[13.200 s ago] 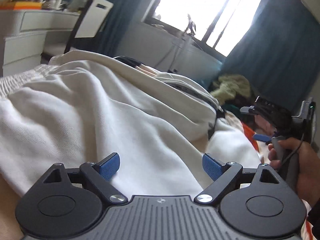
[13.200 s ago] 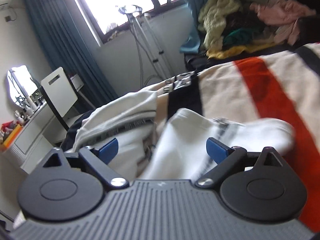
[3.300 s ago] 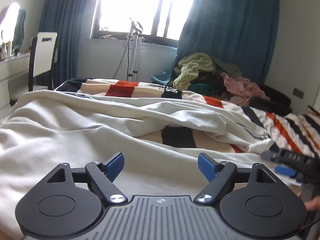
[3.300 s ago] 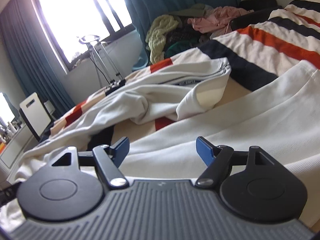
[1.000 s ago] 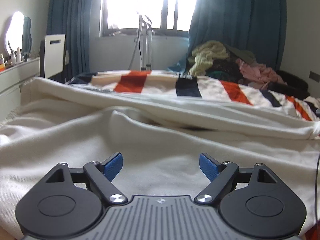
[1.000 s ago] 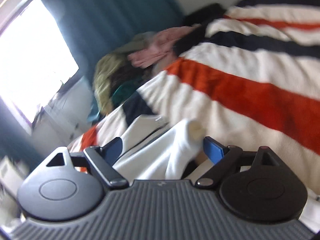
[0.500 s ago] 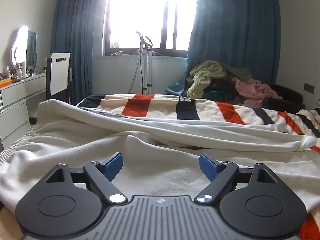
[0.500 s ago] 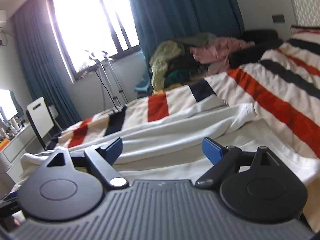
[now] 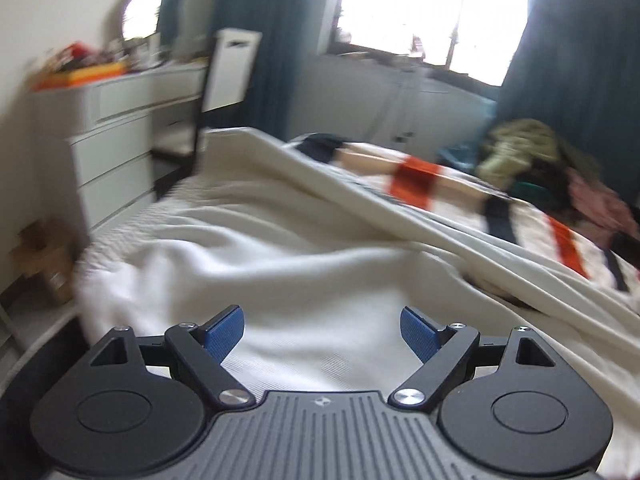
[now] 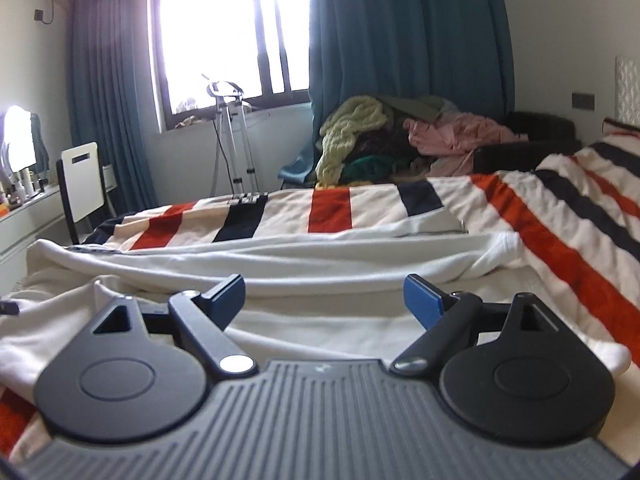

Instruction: Fold clothes

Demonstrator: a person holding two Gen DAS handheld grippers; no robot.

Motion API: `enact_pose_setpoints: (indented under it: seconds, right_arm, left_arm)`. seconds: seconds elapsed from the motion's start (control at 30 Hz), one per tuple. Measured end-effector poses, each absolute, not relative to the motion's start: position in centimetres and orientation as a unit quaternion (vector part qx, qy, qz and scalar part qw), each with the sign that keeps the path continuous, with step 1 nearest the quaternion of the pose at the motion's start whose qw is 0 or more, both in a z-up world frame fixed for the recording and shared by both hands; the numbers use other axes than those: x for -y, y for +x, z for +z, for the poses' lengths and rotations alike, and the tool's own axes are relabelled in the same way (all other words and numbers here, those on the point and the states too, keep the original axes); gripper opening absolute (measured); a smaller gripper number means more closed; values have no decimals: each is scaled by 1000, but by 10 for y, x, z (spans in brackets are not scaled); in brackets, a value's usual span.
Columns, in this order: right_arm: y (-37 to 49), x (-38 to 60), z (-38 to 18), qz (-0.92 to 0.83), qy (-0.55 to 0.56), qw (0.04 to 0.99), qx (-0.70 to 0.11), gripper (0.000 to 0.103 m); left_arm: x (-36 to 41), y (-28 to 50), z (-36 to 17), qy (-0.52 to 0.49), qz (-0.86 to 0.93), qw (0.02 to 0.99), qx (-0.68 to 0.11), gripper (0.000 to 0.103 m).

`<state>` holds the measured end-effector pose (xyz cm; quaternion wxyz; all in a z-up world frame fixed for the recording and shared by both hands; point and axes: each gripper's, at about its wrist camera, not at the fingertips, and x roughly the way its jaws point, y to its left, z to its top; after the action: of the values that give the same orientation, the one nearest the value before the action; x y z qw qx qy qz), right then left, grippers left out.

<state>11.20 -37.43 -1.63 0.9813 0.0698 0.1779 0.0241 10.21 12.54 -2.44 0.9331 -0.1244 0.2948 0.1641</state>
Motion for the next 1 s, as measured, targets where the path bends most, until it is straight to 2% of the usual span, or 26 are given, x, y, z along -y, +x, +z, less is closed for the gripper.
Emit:
enact_pose_setpoints:
  seconds: [0.17, 0.33, 0.53, 0.8, 1.0]
  right_arm:
    - [102, 402, -10, -56, 128, 979, -151, 88]
    - [100, 415, -9, -109, 138, 973, -152, 88]
    - [112, 425, -21, -124, 156, 959, -201, 88]
    - [112, 433, -25, -126, 184, 953, -205, 88]
    - [113, 434, -26, -125, 191, 951, -210, 88]
  left_arm:
    - [-184, 98, -32, -119, 241, 922, -279, 88]
    - [-234, 84, -49, -231, 289, 878, -304, 87]
    - [-251, 53, -48, -314, 318, 845, -294, 87]
    - [-259, 7, -39, -417, 349, 797, -263, 87]
    - [-244, -14, -36, -449, 365, 779, -243, 87]
